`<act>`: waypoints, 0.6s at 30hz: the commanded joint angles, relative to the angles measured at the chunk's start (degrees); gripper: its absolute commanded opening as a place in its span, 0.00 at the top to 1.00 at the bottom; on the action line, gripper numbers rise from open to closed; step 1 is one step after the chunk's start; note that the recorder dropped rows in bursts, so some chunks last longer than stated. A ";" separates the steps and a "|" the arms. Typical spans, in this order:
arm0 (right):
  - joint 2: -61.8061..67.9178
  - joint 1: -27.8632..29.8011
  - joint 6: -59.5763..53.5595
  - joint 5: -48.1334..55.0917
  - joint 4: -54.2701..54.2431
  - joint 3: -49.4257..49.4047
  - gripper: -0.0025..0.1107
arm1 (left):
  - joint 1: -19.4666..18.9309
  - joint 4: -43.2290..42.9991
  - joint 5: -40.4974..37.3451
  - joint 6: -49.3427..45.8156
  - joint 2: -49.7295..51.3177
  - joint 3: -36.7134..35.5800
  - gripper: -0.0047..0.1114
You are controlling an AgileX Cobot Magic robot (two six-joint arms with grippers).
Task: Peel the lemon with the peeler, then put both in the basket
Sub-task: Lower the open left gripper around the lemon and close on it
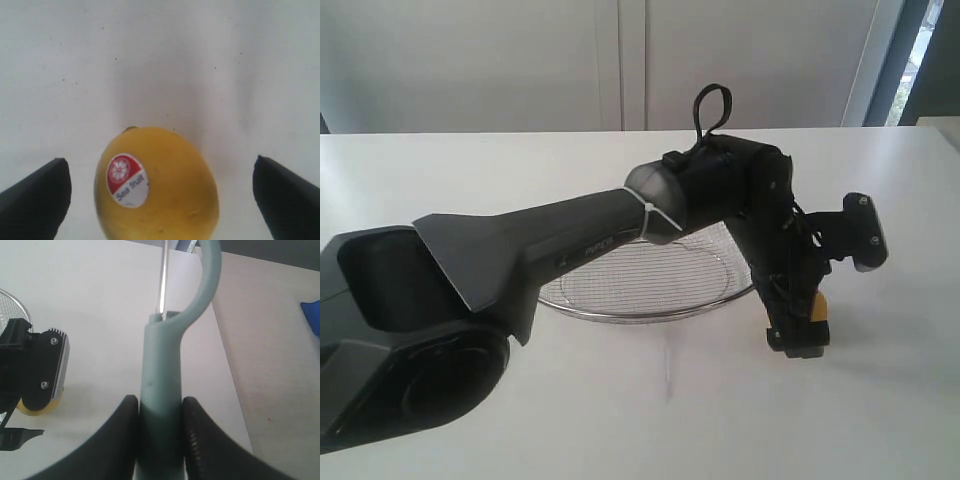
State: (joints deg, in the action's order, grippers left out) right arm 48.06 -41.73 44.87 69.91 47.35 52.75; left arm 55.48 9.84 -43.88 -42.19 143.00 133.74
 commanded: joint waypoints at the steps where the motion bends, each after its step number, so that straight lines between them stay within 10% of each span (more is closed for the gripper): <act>1: -0.58 0.38 0.29 0.05 0.96 -0.26 0.98 | -0.06 0.28 -0.62 -0.21 0.41 0.54 0.12; 18: -0.58 0.38 0.29 0.05 0.96 -0.26 0.98 | -0.06 -0.09 -0.30 -0.21 0.41 0.54 0.12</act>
State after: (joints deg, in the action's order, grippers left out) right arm 48.06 -41.73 44.87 69.91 47.35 52.75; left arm 55.48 9.47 -43.39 -42.23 143.49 133.74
